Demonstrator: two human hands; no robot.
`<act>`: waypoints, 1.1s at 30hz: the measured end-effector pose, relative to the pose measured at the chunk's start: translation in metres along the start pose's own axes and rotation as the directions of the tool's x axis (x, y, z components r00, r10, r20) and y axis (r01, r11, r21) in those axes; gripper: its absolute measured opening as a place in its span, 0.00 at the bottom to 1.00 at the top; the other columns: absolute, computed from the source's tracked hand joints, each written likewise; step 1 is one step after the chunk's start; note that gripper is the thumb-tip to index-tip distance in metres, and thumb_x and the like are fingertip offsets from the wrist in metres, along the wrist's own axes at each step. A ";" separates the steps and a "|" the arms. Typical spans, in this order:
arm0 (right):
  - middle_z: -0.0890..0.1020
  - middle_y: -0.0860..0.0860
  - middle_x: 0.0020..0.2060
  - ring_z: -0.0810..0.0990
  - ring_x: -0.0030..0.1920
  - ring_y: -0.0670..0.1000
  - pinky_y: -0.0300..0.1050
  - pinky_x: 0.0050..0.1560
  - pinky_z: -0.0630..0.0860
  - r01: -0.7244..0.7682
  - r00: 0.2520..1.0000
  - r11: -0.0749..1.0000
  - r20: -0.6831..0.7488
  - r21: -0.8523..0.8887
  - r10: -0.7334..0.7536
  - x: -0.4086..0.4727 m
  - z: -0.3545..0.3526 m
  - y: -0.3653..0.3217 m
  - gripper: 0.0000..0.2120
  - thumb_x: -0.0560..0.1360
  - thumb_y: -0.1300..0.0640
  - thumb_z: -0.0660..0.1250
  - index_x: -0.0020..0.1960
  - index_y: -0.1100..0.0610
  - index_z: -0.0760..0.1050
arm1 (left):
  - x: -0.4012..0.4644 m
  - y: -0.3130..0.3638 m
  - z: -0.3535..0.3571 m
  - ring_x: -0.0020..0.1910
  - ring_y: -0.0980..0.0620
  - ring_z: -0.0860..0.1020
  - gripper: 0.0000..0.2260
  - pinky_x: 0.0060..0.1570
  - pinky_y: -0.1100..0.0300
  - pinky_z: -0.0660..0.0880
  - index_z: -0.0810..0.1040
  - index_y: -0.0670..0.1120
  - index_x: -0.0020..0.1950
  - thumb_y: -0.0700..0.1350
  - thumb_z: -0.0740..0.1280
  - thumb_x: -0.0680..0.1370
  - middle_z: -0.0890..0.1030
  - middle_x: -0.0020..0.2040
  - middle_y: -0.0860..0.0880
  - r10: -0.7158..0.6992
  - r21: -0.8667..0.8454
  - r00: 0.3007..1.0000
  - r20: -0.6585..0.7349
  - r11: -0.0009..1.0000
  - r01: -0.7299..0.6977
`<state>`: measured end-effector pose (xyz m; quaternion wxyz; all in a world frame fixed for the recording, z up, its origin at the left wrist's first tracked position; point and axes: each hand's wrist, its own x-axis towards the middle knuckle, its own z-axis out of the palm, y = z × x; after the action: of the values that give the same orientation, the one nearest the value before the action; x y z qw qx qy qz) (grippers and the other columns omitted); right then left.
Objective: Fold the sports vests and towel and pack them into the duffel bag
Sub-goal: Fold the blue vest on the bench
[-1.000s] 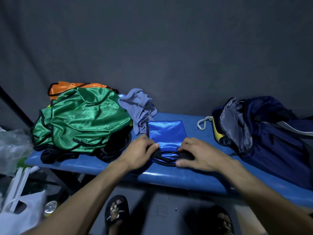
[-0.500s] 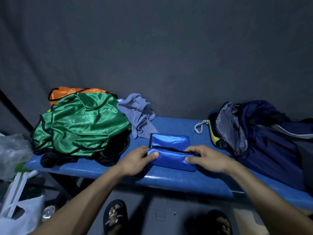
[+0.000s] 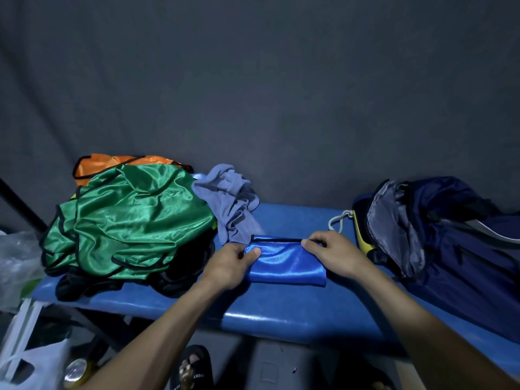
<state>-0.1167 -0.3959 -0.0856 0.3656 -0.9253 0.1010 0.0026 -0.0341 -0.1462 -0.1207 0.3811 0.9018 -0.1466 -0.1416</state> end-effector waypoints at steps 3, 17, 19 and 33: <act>0.82 0.45 0.39 0.80 0.42 0.45 0.45 0.45 0.74 0.009 1.000 0.998 -0.016 -0.070 -0.010 0.006 -0.003 0.001 0.10 0.80 0.46 0.66 0.43 0.49 0.79 | 0.001 0.005 -0.001 0.42 0.47 0.82 0.24 0.48 0.51 0.80 0.78 0.46 0.42 0.68 0.63 0.78 0.83 0.38 0.51 0.013 0.062 0.999 -0.051 0.998 -0.010; 0.78 0.44 0.39 0.78 0.43 0.49 0.50 0.47 0.77 -0.051 0.995 0.981 -0.090 -0.188 0.034 0.024 0.012 0.001 0.10 0.79 0.50 0.66 0.40 0.51 0.76 | 0.042 0.022 -0.031 0.43 0.60 0.82 0.07 0.47 0.57 0.78 0.81 0.54 0.42 0.54 0.73 0.77 0.85 0.41 0.59 0.238 0.183 0.969 0.063 0.952 -0.246; 0.78 0.46 0.43 0.77 0.45 0.51 0.52 0.48 0.76 -0.053 0.993 0.977 -0.114 -0.207 0.030 0.022 0.015 0.000 0.10 0.80 0.52 0.63 0.41 0.52 0.75 | 0.049 0.023 -0.034 0.40 0.60 0.81 0.09 0.42 0.62 0.73 0.80 0.54 0.39 0.50 0.72 0.79 0.84 0.38 0.57 0.266 0.203 0.957 0.112 0.937 -0.284; 0.70 0.54 0.49 0.75 0.47 0.64 0.57 0.46 0.71 -0.092 0.982 0.949 -0.184 -0.300 0.037 0.015 0.038 0.005 0.08 0.83 0.54 0.53 0.47 0.56 0.64 | 0.075 0.035 -0.027 0.34 0.56 0.78 0.14 0.39 0.62 0.75 0.81 0.40 0.45 0.42 0.61 0.86 0.82 0.36 0.50 0.094 -0.279 0.939 0.332 0.960 0.003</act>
<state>-0.1003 -0.3764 -0.1179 0.2066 -0.9636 0.1615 -0.0515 0.0386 -0.1798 -0.0881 0.4747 0.7979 -0.2104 -0.3060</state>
